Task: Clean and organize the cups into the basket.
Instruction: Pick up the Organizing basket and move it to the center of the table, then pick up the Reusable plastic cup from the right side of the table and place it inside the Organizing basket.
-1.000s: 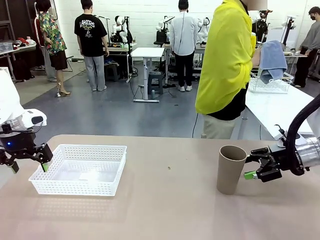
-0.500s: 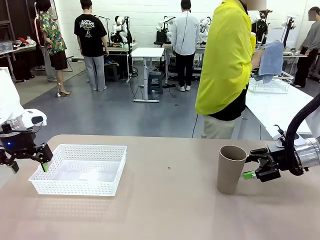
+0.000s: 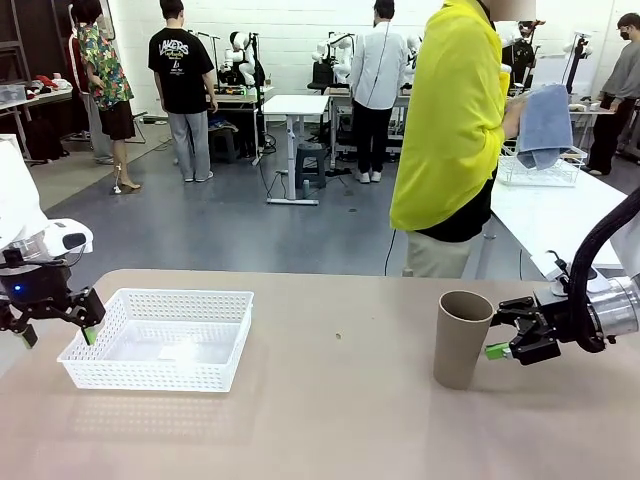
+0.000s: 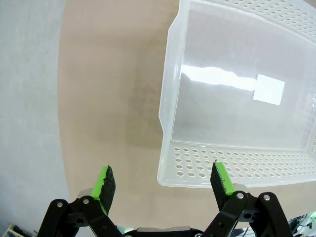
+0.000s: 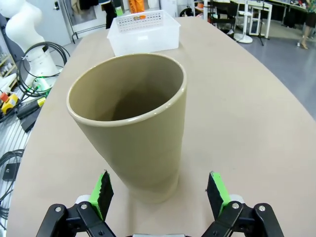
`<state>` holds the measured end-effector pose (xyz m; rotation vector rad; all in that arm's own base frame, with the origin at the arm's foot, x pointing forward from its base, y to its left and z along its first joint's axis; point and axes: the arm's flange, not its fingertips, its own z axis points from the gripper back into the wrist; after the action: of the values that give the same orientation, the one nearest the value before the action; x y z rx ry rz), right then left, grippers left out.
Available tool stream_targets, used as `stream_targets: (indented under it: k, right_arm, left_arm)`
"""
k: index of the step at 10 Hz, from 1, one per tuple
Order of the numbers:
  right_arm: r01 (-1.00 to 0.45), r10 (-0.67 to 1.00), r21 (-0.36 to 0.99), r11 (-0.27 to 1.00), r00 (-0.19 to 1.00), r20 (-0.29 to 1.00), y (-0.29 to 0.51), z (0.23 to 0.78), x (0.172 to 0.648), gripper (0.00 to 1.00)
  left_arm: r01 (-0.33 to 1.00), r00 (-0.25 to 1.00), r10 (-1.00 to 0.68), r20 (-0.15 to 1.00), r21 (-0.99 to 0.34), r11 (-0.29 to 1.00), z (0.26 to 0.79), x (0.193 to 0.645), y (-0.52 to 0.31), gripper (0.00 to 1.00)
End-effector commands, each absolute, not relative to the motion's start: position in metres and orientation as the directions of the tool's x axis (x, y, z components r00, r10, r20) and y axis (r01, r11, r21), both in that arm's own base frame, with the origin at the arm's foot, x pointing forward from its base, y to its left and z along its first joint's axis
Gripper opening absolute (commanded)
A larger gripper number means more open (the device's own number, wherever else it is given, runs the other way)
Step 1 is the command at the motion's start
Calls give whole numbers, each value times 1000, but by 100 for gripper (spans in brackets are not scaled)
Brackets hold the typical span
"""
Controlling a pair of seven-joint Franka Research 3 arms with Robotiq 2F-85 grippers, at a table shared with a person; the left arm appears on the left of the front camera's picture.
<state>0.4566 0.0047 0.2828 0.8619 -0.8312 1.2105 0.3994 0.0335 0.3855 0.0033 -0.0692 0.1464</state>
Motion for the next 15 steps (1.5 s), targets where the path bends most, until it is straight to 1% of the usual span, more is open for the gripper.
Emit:
stream_targets:
  k: [1,2,5,7,12,13,14,15]
  right_arm:
    - [-991,403,118,57,131,906,9,273,457,100]
    - [-992,405,123,25,122,906,14,272,457,100]
    - [-993,395,114,10,109,912,30,265,465,100]
    - [-995,402,95,12,92,911,44,256,475,100]
    - [-994,403,104,-39,80,912,67,237,489,100]
    - [-994,404,98,-48,71,912,67,236,489,58]
    - [-994,404,96,-55,66,912,66,236,488,41]
    - [-994,398,97,-47,70,915,65,236,488,0]
  left_arm:
    - [-213,977,213,30,-4,977,385,408,33,100]
    - [-214,976,214,33,6,977,381,410,32,100]
    - [-236,971,235,30,22,971,371,416,31,100]
    - [-251,968,251,7,13,968,359,427,28,100]
    - [-269,963,269,-12,-9,963,335,450,27,100]
    - [-262,965,261,-7,-17,965,334,452,27,100]
    - [-245,970,245,-3,-31,969,334,452,26,42]
    - [-231,973,231,-6,-23,973,335,451,26,42]
